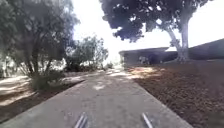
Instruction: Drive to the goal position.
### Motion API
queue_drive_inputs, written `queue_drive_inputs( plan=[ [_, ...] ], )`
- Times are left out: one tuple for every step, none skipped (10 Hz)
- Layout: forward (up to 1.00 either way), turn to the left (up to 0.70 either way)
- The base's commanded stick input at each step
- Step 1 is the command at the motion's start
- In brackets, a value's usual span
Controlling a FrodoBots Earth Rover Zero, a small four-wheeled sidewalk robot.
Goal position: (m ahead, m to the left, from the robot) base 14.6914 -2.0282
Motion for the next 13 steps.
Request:
queue_drive_inputs(
  plan=[
    [1.00, 0.00],
    [1.00, 0.00],
    [1.00, 0.00],
    [1.00, 0.00],
    [1.00, 0.00],
    [1.00, 0.00],
    [1.00, 0.00],
    [1.00, 0.00],
    [1.00, 0.00],
    [1.00, 0.00],
    [1.00, 0.00],
    [1.00, 0.00],
    [1.00, 0.00]
  ],
)
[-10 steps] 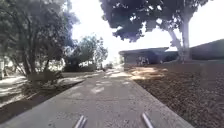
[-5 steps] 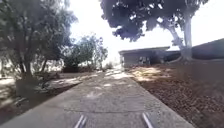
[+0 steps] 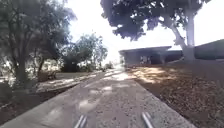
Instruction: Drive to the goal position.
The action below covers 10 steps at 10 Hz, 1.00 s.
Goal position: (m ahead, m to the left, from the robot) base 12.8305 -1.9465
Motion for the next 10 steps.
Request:
queue_drive_inputs(
  plan=[
    [1.00, 0.00],
    [1.00, 0.00],
    [1.00, 0.00],
    [1.00, 0.00],
    [1.00, 0.00],
    [1.00, 0.00],
    [1.00, 0.00],
    [1.00, -0.29],
    [1.00, -0.13],
    [1.00, -0.03]
  ],
)
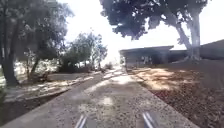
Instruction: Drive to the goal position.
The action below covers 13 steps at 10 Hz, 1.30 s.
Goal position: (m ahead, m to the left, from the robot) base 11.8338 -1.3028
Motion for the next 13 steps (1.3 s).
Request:
queue_drive_inputs(
  plan=[
    [1.00, -0.20],
    [1.00, -0.37],
    [1.00, -0.27],
    [1.00, -0.10],
    [1.00, 0.00],
    [1.00, 0.00],
    [1.00, 0.00],
    [1.00, 0.00],
    [1.00, 0.00],
    [1.00, 0.00],
    [1.00, 0.00],
    [1.00, 0.00],
    [1.00, 0.00]
  ],
)
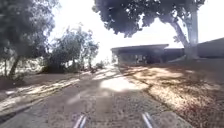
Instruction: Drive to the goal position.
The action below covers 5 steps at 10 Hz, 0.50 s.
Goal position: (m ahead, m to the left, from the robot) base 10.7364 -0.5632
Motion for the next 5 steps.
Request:
queue_drive_inputs(
  plan=[
    [1.00, 0.00],
    [1.00, 0.00],
    [1.00, 0.00],
    [1.00, 0.00],
    [1.00, 0.00]
  ],
)
